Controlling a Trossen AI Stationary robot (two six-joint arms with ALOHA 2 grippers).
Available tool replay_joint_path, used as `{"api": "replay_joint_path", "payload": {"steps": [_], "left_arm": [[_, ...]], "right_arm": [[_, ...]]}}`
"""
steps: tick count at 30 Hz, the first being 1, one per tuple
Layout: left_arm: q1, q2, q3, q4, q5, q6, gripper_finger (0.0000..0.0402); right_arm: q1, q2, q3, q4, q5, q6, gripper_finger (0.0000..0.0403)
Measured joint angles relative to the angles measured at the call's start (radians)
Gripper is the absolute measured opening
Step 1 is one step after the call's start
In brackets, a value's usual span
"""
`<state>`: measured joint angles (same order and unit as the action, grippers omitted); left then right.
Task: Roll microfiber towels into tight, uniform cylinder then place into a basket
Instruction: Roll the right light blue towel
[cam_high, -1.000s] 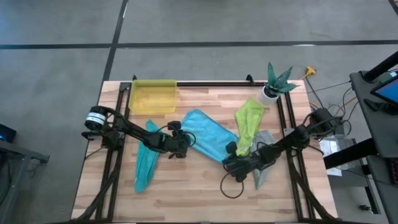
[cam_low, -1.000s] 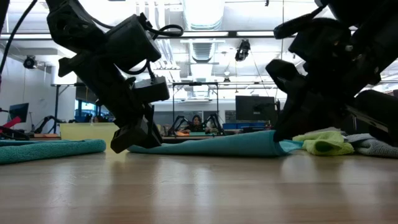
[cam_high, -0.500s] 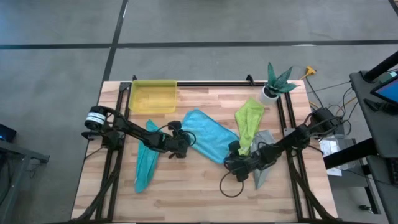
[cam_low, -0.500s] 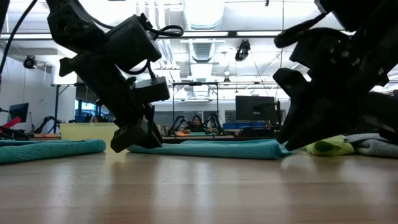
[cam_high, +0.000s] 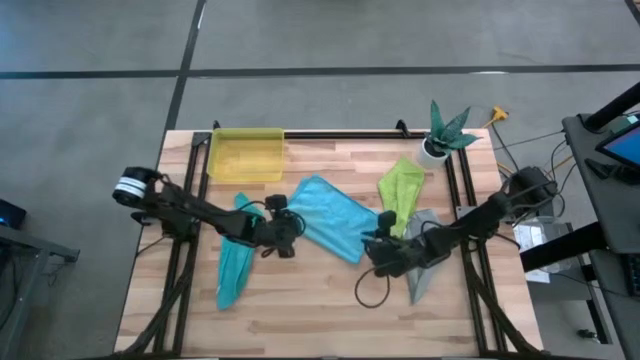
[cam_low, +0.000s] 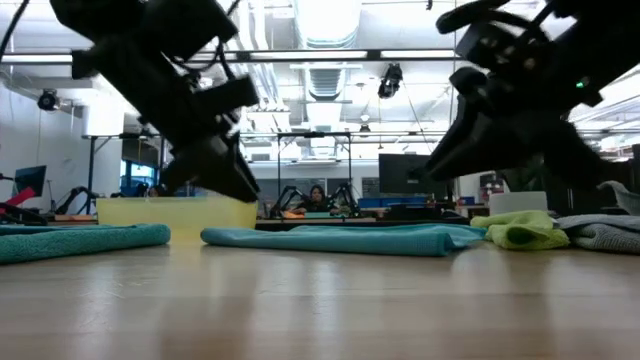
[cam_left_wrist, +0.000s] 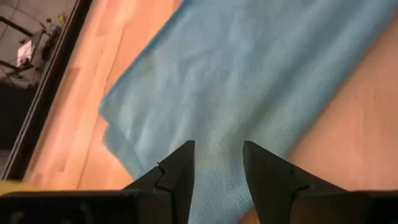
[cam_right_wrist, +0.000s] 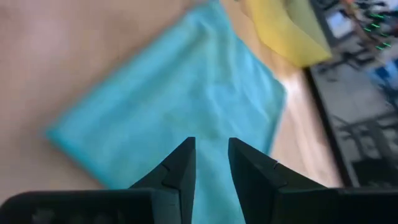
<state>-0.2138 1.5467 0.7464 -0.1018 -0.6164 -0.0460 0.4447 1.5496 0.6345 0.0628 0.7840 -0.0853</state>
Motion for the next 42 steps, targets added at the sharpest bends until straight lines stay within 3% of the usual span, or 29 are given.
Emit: {"api": "replay_joint_path", "payload": {"steps": [4,7,11,16,21,25,28,31,39,42], "left_arm": [[-0.002,-0.045,-0.008,-0.156,-0.086,-0.093,0.0121],[-0.004,-0.059,-0.027,-0.217,-0.092,-0.132,0.0121],[-0.015,-0.049,-0.041,-0.213,-0.02,-0.09,0.0121],[-0.045,-0.005,-0.041,-0.117,-0.014,0.051,0.0121],[-0.041,0.021,-0.04,-0.074,-0.07,0.046,0.0121],[-0.041,0.01,-0.047,-0.073,-0.207,-0.062,0.0121],[-0.014,-0.022,-0.055,-0.067,-0.199,-0.217,0.0121],[0.062,-0.073,-0.07,-0.072,-0.019,-0.371,0.0121],[0.316,-0.21,-0.098,-0.037,0.524,-0.367,0.0121],[0.408,-0.201,-0.097,-0.072,0.659,-0.368,0.0121]], "right_arm": [[-0.066,0.029,-0.008,-0.003,0.002,0.058,0.0086],[-0.097,0.042,-0.011,0.0,-0.098,0.081,0.0078],[-0.089,0.046,-0.011,0.061,-0.227,0.066,0.007],[-0.065,0.045,-0.011,0.194,-0.367,0.073,0.0075],[-0.063,0.068,-0.011,0.206,-0.391,0.132,0.0104],[-0.063,0.073,-0.015,0.204,-0.392,0.161,0.0125],[-0.059,0.062,-0.014,0.201,-0.392,0.164,0.0129],[-0.059,0.051,-0.009,0.204,-0.392,0.156,0.0129],[-0.057,0.046,-0.018,0.205,-0.394,0.113,0.0129],[-0.056,0.049,-0.037,0.202,-0.406,0.104,0.013]]}}
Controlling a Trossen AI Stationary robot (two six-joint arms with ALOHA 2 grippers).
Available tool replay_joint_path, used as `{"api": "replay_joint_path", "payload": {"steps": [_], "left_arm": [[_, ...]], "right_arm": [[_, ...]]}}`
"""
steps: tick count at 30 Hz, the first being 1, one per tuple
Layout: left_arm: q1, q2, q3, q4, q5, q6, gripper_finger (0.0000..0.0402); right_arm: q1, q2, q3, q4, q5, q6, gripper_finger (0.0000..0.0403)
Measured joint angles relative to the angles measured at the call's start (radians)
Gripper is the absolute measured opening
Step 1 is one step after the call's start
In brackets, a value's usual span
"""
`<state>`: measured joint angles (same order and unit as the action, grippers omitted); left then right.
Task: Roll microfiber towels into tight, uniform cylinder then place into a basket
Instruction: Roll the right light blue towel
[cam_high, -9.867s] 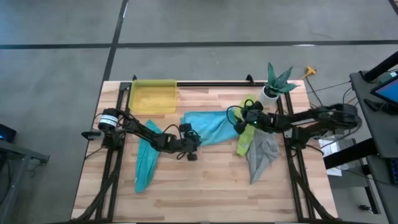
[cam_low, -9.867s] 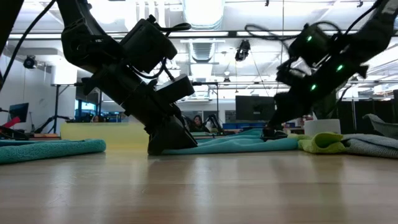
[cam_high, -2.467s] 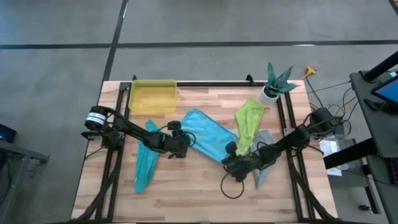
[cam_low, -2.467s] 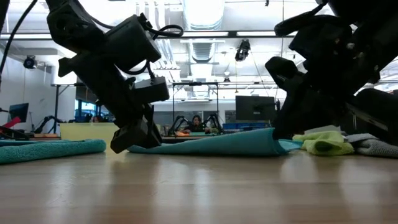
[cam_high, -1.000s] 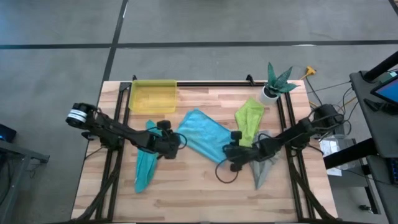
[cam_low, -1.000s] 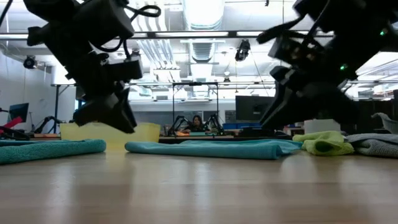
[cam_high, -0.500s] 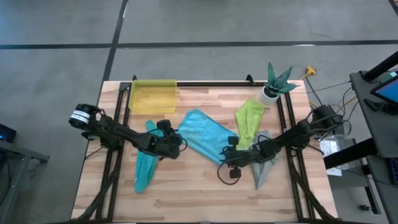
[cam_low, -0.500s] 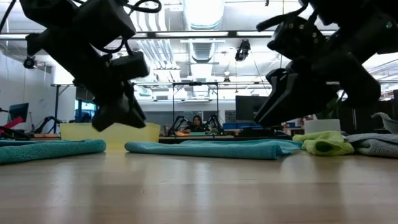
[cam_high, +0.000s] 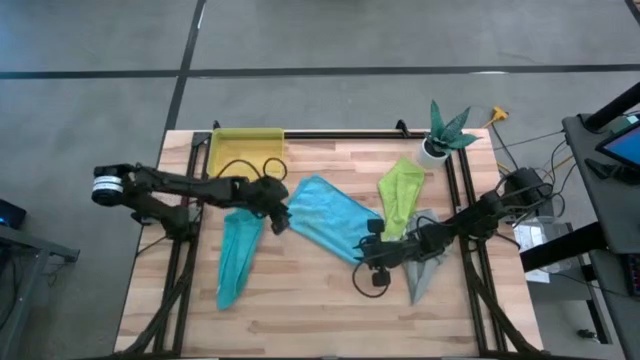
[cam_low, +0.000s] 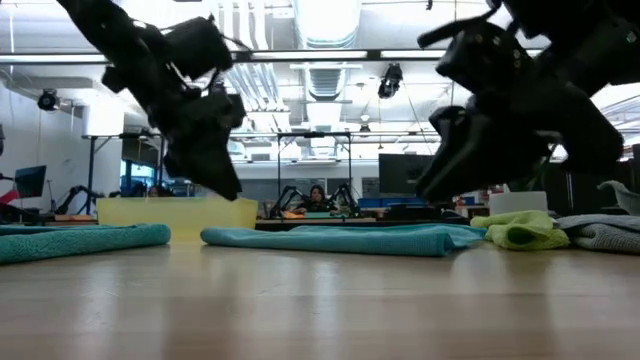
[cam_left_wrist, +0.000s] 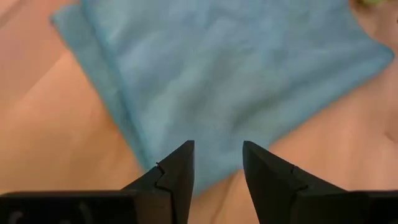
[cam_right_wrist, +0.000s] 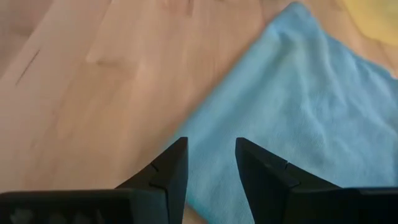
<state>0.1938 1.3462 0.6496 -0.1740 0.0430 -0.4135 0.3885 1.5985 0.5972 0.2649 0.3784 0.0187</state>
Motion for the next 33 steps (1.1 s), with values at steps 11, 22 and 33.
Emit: {"api": "replay_joint_path", "payload": {"steps": [11,22,33], "left_arm": [[0.145,0.16,0.022,-0.048,0.1,0.001,0.0121],[0.156,0.153,0.064,-0.121,0.215,-0.02,0.0121],[0.155,0.163,0.062,-0.067,0.289,-0.018,0.0121]], "right_arm": [[-0.001,0.0,-0.093,0.017,-0.004,0.005,0.0123],[-0.001,0.0,-0.129,0.065,-0.004,0.003,0.0121],[-0.001,0.0,-0.134,0.066,-0.004,-0.001,0.0107]]}}
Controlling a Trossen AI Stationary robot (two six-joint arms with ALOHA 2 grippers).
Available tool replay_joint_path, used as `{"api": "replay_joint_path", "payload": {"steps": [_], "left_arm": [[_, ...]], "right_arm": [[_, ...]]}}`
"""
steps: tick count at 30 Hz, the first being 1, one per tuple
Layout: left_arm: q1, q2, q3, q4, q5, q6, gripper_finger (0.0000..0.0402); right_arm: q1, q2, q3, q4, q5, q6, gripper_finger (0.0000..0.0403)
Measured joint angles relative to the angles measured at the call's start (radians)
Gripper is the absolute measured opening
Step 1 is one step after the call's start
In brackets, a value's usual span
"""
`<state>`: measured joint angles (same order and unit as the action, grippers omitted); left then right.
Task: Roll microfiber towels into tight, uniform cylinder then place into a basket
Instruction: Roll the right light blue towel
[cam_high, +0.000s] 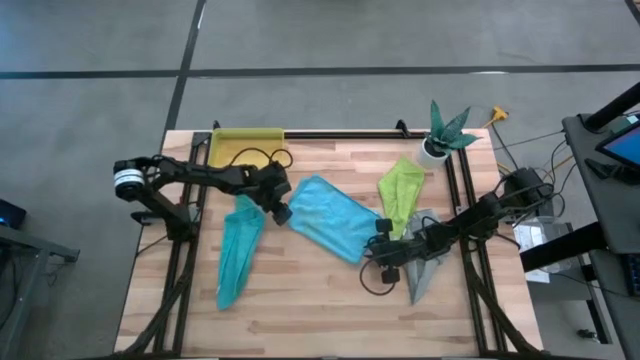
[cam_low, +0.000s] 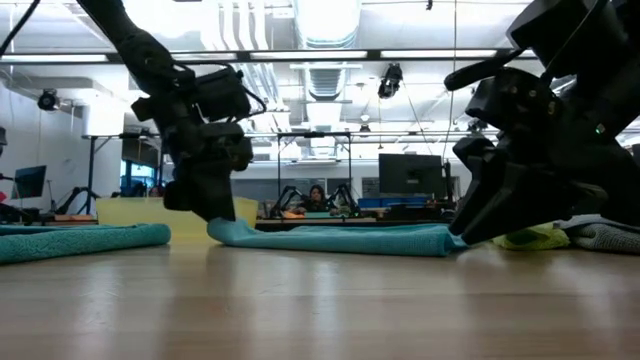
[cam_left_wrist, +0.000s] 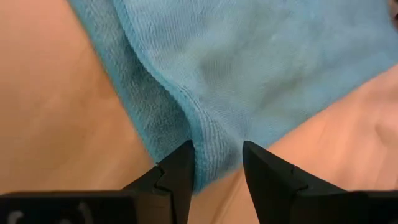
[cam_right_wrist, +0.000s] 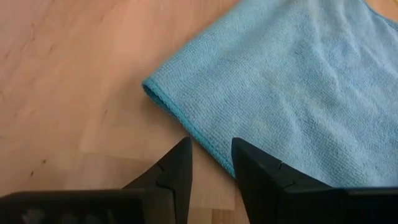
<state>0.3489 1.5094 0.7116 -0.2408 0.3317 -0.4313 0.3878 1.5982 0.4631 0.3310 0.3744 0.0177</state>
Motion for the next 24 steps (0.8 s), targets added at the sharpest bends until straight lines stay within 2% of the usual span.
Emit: {"api": "replay_joint_path", "payload": {"steps": [13,17,21,24], "left_arm": [[-0.002,-0.004,-0.002,0.016,-0.006,0.051,0.0117],[-0.015,-0.003,-0.002,0.016,-0.016,0.105,0.008],[-0.026,-0.003,-0.002,0.02,-0.019,0.152,0.0018],[-0.036,-0.006,-0.003,0.023,-0.019,0.159,0.0006]], "right_arm": [[0.0,0.0,-0.004,0.0,0.0,0.0,0.0089],[0.0,0.0,-0.006,-0.001,0.0,0.0,0.0086],[0.0,0.0,-0.009,-0.001,0.0,0.0,0.0086],[0.0,0.0,-0.009,-0.001,0.0,0.0,0.0083]]}}
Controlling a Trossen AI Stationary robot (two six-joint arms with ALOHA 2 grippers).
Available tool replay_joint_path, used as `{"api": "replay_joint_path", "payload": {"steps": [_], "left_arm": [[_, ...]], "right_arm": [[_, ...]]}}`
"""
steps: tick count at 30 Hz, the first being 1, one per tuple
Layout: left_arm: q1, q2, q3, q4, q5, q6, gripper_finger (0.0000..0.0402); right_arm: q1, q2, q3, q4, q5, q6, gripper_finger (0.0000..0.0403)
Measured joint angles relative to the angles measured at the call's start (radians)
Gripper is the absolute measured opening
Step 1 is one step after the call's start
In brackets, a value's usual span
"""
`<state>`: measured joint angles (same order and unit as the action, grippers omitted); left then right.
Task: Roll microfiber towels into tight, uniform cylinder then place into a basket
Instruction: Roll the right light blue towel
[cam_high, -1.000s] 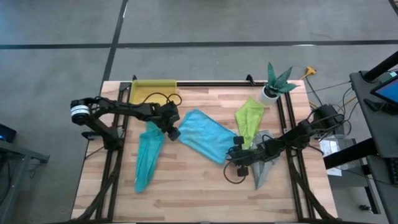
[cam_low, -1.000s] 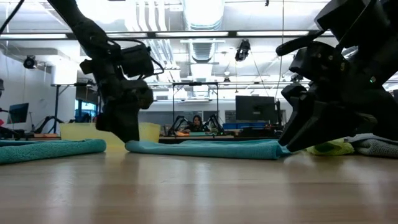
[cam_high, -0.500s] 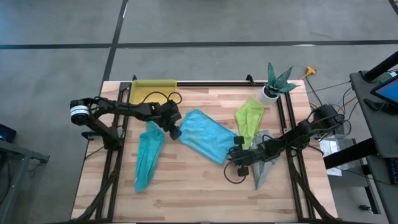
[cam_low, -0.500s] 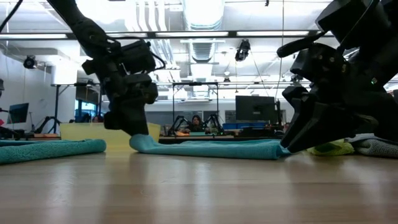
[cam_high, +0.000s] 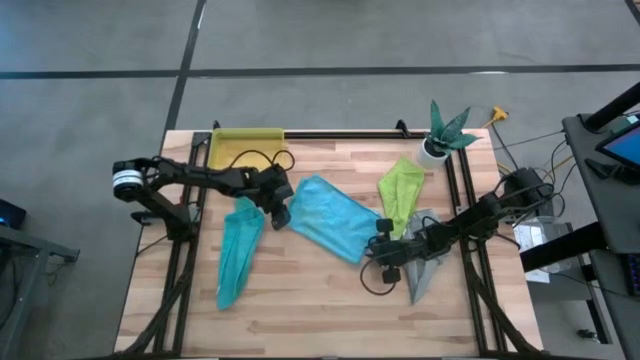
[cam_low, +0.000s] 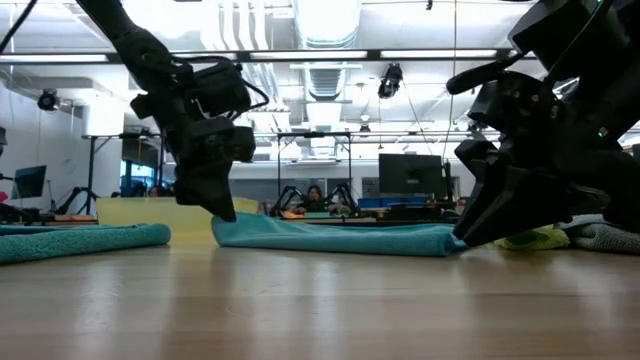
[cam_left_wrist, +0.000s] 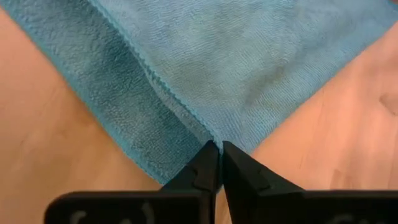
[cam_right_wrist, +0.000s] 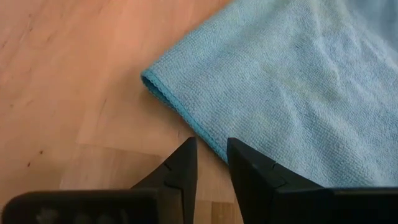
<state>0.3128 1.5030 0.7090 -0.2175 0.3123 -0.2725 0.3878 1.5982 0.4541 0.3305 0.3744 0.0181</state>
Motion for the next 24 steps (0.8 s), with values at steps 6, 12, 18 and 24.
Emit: {"api": "replay_joint_path", "payload": {"steps": [6,12,18,24], "left_arm": [[-0.02,-0.024,-0.001,-0.004,0.0,0.018,0.0001],[-0.019,-0.1,-0.003,-0.064,0.001,0.019,0.0],[-0.023,-0.211,-0.052,-0.076,0.001,0.006,0.0],[-0.071,-0.263,-0.165,-0.025,0.001,-0.051,0.0]], "right_arm": [[0.0,0.0,0.0,0.0,0.0,0.003,0.0077],[0.0,0.0,0.0,-0.001,0.0,0.004,0.0079],[0.0,0.0,0.0,-0.004,0.0,0.004,0.0075],[0.0,0.0,0.0,-0.008,0.006,0.0,0.007]]}}
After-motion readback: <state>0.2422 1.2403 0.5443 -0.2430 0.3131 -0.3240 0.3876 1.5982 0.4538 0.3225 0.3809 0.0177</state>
